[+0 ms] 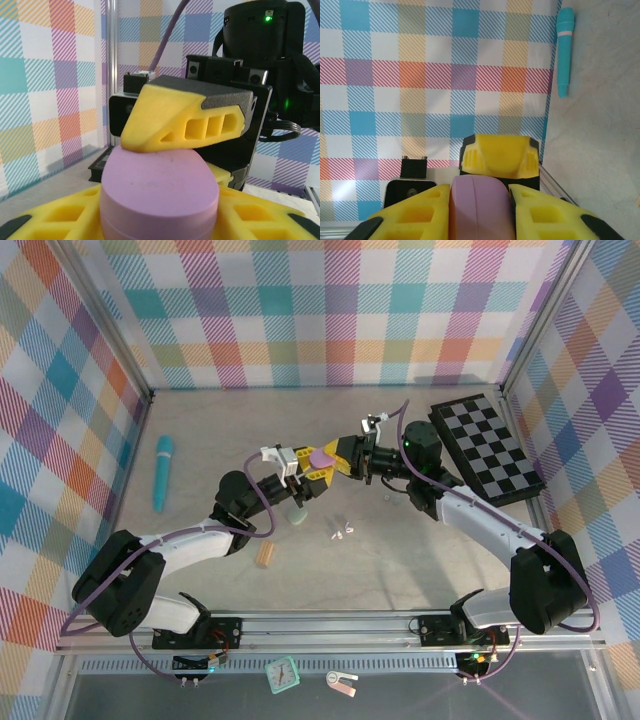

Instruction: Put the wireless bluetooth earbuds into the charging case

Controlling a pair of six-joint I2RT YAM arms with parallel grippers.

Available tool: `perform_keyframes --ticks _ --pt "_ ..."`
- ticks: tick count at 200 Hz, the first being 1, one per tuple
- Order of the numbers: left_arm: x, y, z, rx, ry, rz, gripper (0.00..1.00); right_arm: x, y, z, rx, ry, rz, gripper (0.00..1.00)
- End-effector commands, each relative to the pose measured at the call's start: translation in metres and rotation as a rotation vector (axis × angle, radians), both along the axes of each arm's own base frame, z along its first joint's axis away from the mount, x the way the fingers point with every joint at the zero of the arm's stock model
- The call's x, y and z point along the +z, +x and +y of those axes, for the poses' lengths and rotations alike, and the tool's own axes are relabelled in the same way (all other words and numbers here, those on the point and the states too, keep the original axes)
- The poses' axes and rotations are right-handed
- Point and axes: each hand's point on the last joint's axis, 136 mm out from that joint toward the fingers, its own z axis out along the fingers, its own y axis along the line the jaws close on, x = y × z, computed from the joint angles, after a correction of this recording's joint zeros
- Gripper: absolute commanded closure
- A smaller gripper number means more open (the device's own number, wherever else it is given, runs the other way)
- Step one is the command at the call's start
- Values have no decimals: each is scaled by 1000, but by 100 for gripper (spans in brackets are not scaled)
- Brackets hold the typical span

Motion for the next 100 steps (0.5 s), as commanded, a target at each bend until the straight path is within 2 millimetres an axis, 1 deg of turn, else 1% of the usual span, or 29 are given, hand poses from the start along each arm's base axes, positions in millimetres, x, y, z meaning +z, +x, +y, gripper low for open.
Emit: perform_keyframes --ticks 1,31,38,50,84,100 --pt "7 -8 -5 -41 3 -29 50 1 7 -3 -31 12 -5 76" --pt "6 -7 -6 -41 9 -27 49 0 8 -3 -33 12 4 77" --pt "6 -7 -6 -42 9 -27 47 0 9 -3 -35 9 4 77" --pt "7 -7 -6 -40 7 -29 45 -4 10 -4 -39 -1 11 77" --pt "7 -9 -6 -46 22 -31 46 -10 12 -8 -51 -23 20 77" --pt "5 -11 -5 -46 36 -31 43 -16 15 -13 -67 -40 27 77"
